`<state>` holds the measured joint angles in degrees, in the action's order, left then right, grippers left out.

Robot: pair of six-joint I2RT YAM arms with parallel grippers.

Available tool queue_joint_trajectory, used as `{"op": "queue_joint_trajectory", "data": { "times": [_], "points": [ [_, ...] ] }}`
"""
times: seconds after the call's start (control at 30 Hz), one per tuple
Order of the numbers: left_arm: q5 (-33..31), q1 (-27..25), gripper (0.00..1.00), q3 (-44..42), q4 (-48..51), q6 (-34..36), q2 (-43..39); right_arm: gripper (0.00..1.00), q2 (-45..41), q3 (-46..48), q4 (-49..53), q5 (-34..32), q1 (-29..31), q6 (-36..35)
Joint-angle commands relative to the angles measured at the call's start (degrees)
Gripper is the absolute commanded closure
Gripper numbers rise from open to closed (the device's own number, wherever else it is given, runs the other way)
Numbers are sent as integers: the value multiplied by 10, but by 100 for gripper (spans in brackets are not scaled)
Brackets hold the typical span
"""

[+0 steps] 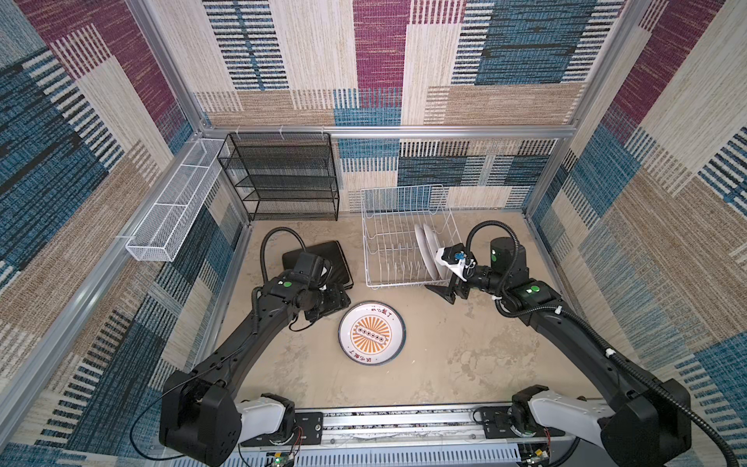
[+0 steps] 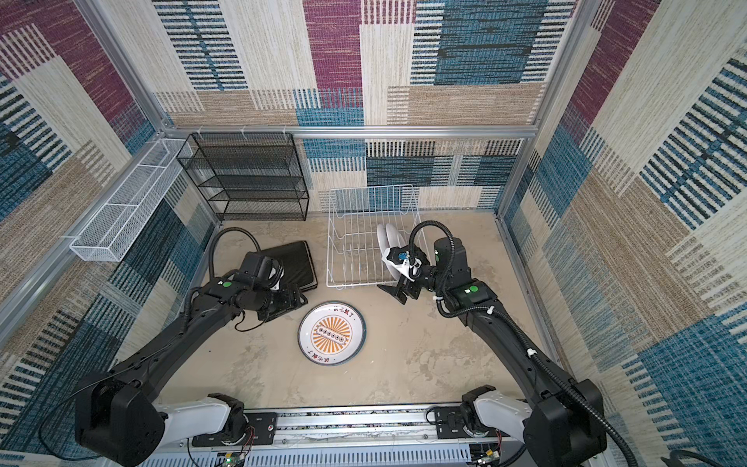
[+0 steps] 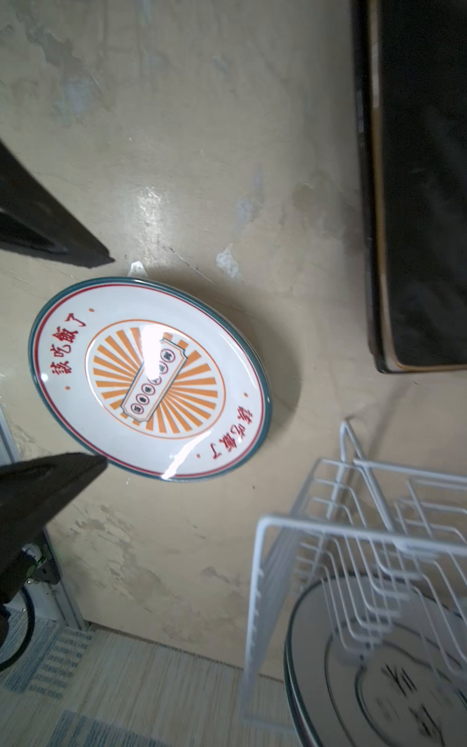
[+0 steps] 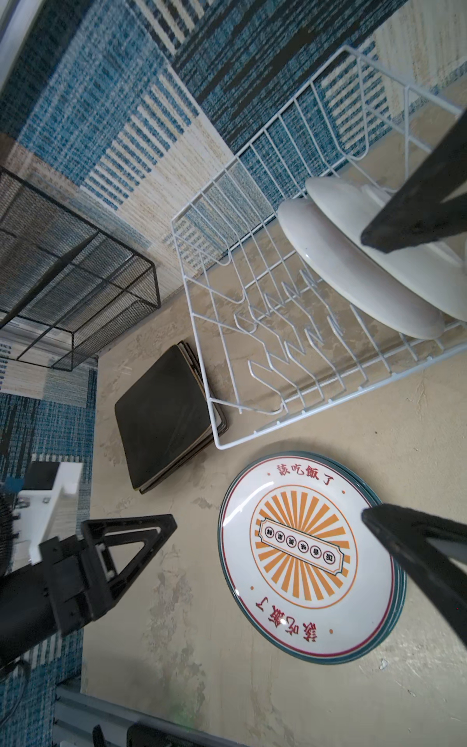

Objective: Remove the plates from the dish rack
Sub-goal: 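Move the left gripper onto a rack plate rim while the right nears the rack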

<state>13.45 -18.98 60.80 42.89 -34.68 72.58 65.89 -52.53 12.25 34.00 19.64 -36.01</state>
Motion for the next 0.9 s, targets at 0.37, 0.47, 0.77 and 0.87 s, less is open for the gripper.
{"op": "queue_joint_trajectory", "data": {
  "times": [0.37, 0.47, 0.77, 0.87],
  "points": [
    [1, -62, 25, 291, 29, 43, 144, 0, -30, 2, -75, -120, -27, 158],
    [5, -88, 25, 355, 29, 39, 214, 0, -27, -10, -66, -124, -54, 199],
    [30, -131, 34, 510, -6, -13, 386, 0, -17, -22, -49, -173, -81, 260],
    [42, -136, 37, 557, -11, -21, 431, 0, -10, -28, -45, -177, -83, 269]
  ]
}}
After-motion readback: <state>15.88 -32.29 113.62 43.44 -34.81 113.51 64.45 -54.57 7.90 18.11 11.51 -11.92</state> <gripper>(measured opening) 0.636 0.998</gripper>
